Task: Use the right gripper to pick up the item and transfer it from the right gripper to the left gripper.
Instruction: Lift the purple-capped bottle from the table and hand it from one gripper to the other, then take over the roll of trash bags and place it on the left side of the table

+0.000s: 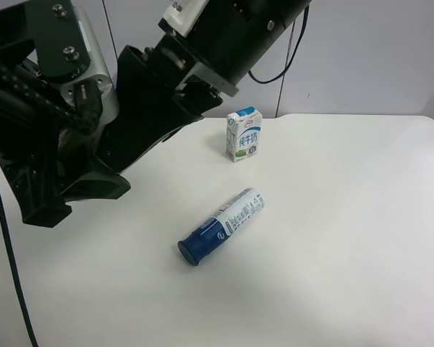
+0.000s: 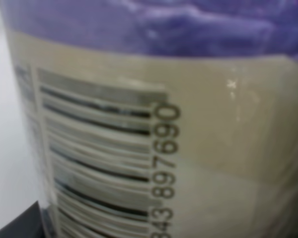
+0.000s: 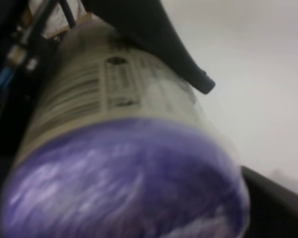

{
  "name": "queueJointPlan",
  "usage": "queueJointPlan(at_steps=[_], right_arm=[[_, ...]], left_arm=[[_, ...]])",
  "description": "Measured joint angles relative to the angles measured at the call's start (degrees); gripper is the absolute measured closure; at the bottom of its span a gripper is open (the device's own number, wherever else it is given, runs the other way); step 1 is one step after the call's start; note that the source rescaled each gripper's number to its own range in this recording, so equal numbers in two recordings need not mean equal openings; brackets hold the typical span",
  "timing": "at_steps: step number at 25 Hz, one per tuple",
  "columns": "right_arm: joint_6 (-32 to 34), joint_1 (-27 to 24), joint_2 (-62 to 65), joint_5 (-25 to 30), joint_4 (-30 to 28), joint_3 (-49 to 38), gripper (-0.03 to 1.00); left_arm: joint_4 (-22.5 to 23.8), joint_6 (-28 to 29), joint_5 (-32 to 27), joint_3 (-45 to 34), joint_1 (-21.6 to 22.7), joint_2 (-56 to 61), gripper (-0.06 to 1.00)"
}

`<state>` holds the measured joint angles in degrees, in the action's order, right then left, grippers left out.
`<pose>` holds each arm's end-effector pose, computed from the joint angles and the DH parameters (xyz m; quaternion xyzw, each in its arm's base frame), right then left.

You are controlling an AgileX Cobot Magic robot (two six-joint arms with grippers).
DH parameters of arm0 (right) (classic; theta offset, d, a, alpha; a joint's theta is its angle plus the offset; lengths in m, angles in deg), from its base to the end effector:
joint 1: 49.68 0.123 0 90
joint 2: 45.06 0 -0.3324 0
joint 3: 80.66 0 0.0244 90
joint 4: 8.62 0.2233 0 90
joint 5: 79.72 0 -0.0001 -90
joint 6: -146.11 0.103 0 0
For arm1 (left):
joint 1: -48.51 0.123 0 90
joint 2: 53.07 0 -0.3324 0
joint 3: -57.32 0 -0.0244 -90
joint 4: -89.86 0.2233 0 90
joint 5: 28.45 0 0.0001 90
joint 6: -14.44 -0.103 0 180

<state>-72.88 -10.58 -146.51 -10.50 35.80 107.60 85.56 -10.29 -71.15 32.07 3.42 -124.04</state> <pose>0.2080 0.2559 0.3900 -0.5154 0.7600 0.3699 0.1412 0.1261 -0.1339 0.3598 0.5217 0.7770 -0.0949 0.3392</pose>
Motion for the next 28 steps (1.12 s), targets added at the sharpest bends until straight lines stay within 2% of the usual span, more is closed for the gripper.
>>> queueJointPlan(at_steps=[8, 15, 19, 28], right_arm=[[5.1, 0.0, 8.6, 0.2, -11.9, 0.0, -0.02], [12.9, 0.1, 16.5, 0.3, -23.1, -0.8, -0.02], [15.4, 0.2, 23.0, 0.3, -25.6, -7.2, -0.02], [15.6, 0.2, 40.3, 0.4, -27.5, -26.3, -0.02]], left_arm=[[0.0, 0.0, 0.0, 0.0, 0.0, 0.0, 0.94], [0.0, 0.0, 0.0, 0.0, 0.0, 0.0, 0.94], [0.0, 0.0, 0.0, 0.0, 0.0, 0.0, 0.94], [0.0, 0.0, 0.0, 0.0, 0.0, 0.0, 0.94]])
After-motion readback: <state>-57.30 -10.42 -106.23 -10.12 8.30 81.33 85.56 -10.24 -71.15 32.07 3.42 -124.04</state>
